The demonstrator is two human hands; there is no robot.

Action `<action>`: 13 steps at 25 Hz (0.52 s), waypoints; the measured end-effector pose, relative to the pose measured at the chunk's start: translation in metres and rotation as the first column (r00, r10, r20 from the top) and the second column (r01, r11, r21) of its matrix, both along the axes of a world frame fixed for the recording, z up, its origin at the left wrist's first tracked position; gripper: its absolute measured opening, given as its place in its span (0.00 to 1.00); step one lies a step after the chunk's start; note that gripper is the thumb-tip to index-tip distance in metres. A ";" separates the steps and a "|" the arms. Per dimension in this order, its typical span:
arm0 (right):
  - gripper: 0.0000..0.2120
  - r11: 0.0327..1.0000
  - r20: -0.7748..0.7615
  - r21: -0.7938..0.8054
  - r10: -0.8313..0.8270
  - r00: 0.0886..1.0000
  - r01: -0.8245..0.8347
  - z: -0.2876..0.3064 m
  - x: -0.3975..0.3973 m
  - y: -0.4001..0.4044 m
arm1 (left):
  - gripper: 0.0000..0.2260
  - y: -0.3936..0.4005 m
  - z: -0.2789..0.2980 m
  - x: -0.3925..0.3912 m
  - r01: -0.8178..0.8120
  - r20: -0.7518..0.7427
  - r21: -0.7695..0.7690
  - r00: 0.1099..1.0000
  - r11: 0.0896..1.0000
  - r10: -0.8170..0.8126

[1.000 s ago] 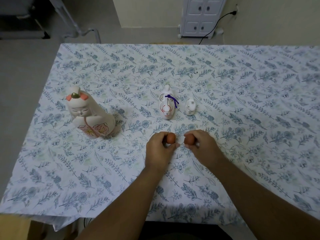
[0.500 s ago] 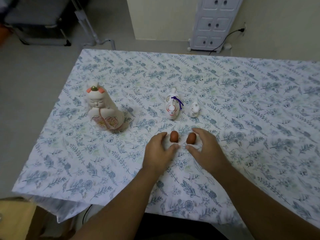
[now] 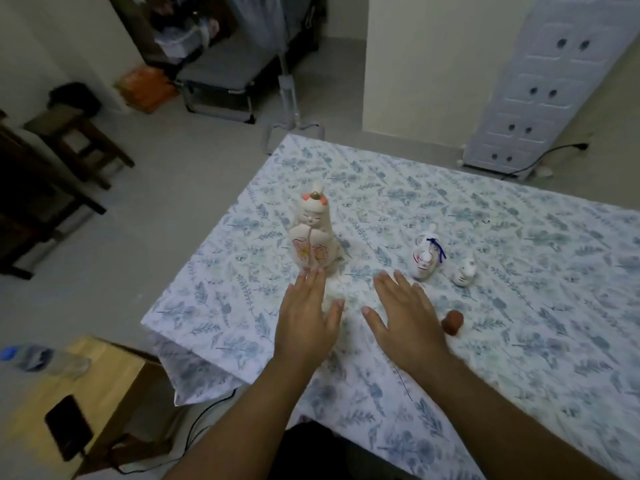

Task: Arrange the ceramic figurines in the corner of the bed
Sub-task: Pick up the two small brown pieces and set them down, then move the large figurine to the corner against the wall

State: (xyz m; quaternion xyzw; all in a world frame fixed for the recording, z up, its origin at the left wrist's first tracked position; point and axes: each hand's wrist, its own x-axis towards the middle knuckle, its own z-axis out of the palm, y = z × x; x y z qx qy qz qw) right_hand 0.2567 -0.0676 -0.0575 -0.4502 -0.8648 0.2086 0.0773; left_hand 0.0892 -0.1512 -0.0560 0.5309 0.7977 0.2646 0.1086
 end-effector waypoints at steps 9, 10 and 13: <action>0.50 0.965 -0.148 -0.253 -0.107 0.983 0.067 0.024 -0.130 0.071 | 0.30 0.067 0.016 -0.114 0.099 0.216 0.029 0.971 0.995 -0.103; 0.49 0.951 -0.212 -0.301 -0.132 0.968 0.064 0.020 -0.135 0.075 | 0.27 0.073 0.016 -0.119 0.131 0.301 0.059 0.943 0.990 -0.142; 0.42 0.928 -0.334 -0.359 -0.228 0.914 0.101 0.010 -0.139 0.079 | 0.24 0.084 0.009 -0.127 0.131 0.457 0.118 0.873 0.984 -0.171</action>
